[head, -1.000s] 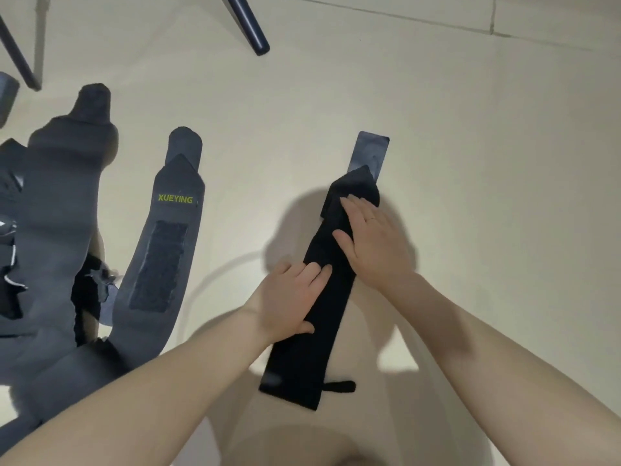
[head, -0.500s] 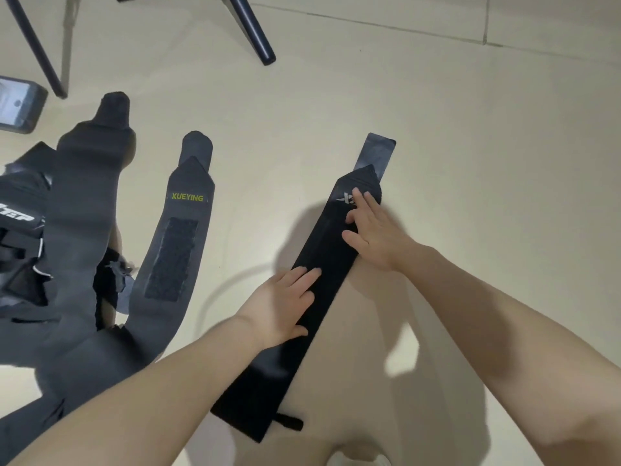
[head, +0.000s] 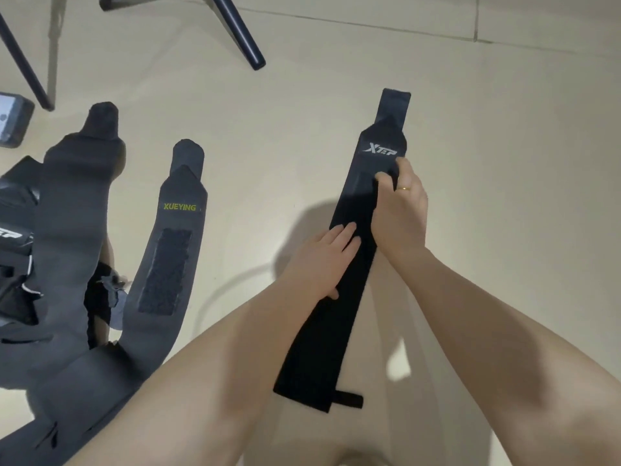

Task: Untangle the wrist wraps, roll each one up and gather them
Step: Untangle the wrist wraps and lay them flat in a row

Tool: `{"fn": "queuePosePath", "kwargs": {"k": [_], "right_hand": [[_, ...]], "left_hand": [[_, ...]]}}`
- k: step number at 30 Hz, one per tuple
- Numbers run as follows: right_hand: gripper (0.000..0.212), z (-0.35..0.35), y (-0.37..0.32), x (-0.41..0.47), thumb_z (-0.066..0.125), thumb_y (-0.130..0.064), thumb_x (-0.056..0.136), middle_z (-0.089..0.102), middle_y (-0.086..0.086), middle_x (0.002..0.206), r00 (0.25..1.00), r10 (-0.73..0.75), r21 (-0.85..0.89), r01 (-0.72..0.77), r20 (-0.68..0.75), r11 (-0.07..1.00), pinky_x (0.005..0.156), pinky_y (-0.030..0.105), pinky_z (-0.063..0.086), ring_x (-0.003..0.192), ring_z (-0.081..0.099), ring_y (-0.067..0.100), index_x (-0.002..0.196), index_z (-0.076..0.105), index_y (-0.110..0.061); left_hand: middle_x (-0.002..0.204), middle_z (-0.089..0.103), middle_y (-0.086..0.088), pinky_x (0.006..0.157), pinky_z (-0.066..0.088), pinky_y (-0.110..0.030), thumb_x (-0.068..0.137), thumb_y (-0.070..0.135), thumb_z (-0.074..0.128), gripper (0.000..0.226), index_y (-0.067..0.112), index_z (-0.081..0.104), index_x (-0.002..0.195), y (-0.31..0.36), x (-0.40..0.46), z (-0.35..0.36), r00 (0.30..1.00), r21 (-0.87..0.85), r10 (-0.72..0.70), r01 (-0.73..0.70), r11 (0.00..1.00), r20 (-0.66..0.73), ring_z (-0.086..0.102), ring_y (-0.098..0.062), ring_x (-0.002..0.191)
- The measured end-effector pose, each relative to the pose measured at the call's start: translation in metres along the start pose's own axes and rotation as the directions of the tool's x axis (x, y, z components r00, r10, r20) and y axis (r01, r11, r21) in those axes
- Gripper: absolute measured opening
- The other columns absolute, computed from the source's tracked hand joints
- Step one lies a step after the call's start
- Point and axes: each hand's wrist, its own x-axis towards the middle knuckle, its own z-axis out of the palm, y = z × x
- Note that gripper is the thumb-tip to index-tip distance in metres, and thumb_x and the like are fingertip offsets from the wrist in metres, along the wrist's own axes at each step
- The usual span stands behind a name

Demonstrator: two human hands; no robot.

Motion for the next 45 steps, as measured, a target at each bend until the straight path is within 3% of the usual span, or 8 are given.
{"fn": "queuePosePath", "kwargs": {"k": [9, 14, 18, 21, 27, 34, 41, 45], "right_hand": [[0.068, 0.009, 0.028, -0.016, 0.033, -0.013, 0.095, -0.011, -0.001, 0.159, 0.915, 0.016, -0.262, 0.099, 0.404, 0.960, 0.118, 0.037, 0.003, 0.147, -0.005, 0.017, 0.152, -0.003, -0.015], [0.054, -0.010, 0.018, 0.019, 0.040, -0.011, 0.093, 0.012, 0.005, 0.159, 0.912, 0.072, -0.186, 0.005, 0.404, 0.982, 0.114, 0.041, 0.024, 0.143, 0.016, 0.025, 0.146, 0.026, -0.009], [0.042, -0.012, -0.038, -0.011, 0.045, -0.006, 0.092, 0.025, 0.009, 0.155, 0.973, -0.064, 0.009, 0.063, 0.223, 0.998, 0.111, 0.037, 0.030, 0.140, 0.027, 0.025, 0.133, 0.048, -0.007], [0.042, 0.010, -0.099, -0.061, 0.043, -0.005, 0.092, 0.010, 0.007, 0.158, 0.889, -0.203, 0.178, 0.140, 0.410, 0.974, 0.109, 0.031, 0.031, 0.137, 0.029, 0.020, 0.133, 0.047, -0.010], [0.048, 0.056, -0.194, -0.130, 0.039, -0.002, 0.094, 0.004, 0.004, 0.156, 0.812, -0.059, 0.323, -0.163, 0.581, 0.932, 0.076, 0.017, 0.033, 0.125, 0.040, 0.018, 0.139, 0.033, -0.016], [0.049, 0.090, -0.241, -0.159, 0.040, 0.005, 0.091, 0.054, 0.001, 0.117, 0.620, 0.174, 0.435, -0.696, 0.765, 0.572, 0.078, 0.026, 0.049, 0.102, 0.055, 0.017, 0.134, 0.036, -0.018], [0.051, 0.098, -0.263, -0.174, 0.060, -0.018, 0.091, 0.051, 0.006, 0.129, 0.543, 0.416, 0.417, -0.835, 0.730, 0.358, 0.085, 0.029, 0.047, 0.107, 0.052, 0.020, 0.136, 0.036, -0.008], [0.031, 0.087, -0.270, -0.184, 0.059, -0.026, 0.092, 0.069, 0.015, 0.107, 0.424, 0.173, 0.426, -0.904, 0.889, 0.025, 0.086, 0.037, 0.055, 0.093, 0.068, 0.026, 0.114, 0.065, -0.005]], "left_hand": [[0.158, -0.010, -0.007, 0.117, 0.011, -0.033, 0.083, 0.032, 0.070, 0.098, 0.011, 0.002, 0.151, -0.019, 0.058, -0.036, 0.998, -0.098, -0.005, -0.001, 0.995, -0.069, -0.001, -0.022, 0.146], [0.159, 0.006, -0.006, 0.116, 0.004, -0.028, 0.097, 0.013, 0.041, 0.057, 0.010, 0.019, 0.149, -0.048, 0.021, -0.025, 0.961, -0.096, 0.125, -0.152, 0.984, -0.247, 0.008, -0.020, 0.146], [0.148, 0.035, -0.018, 0.112, 0.031, -0.039, 0.092, 0.019, 0.037, 0.048, 0.000, 0.045, 0.136, -0.081, -0.039, -0.011, 0.919, -0.223, -0.028, -0.066, 0.973, -0.393, 0.035, -0.033, 0.136], [0.137, 0.047, -0.024, 0.099, 0.044, -0.050, 0.084, 0.012, 0.058, 0.041, -0.003, 0.058, 0.122, -0.116, -0.096, 0.014, 0.913, -0.325, -0.168, 0.041, 0.945, -0.373, 0.049, -0.038, 0.124], [0.155, 0.019, -0.011, 0.114, 0.019, -0.033, 0.092, 0.010, 0.051, 0.045, 0.009, 0.045, 0.137, -0.171, -0.200, 0.054, 0.874, -0.468, -0.429, 0.288, 0.836, -0.229, 0.020, -0.029, 0.142], [0.133, 0.050, -0.016, 0.094, 0.040, -0.034, 0.095, 0.017, 0.045, 0.042, 0.005, 0.038, 0.135, -0.174, -0.215, 0.065, 0.714, -0.741, -0.663, 0.567, 0.360, 0.224, 0.050, -0.031, 0.119], [0.103, 0.054, -0.001, 0.083, 0.043, -0.026, 0.098, 0.010, 0.039, 0.042, 0.010, 0.036, 0.139, -0.170, -0.243, 0.077, 0.892, -0.756, -0.434, 0.369, 0.540, 0.126, 0.047, -0.016, 0.093], [0.126, 0.054, 0.009, 0.106, 0.033, -0.024, 0.100, 0.010, 0.037, 0.049, 0.017, 0.025, 0.147, -0.180, -0.278, 0.063, 0.972, -0.866, -0.236, 0.119, 0.486, 0.000, 0.046, -0.004, 0.119]]}}
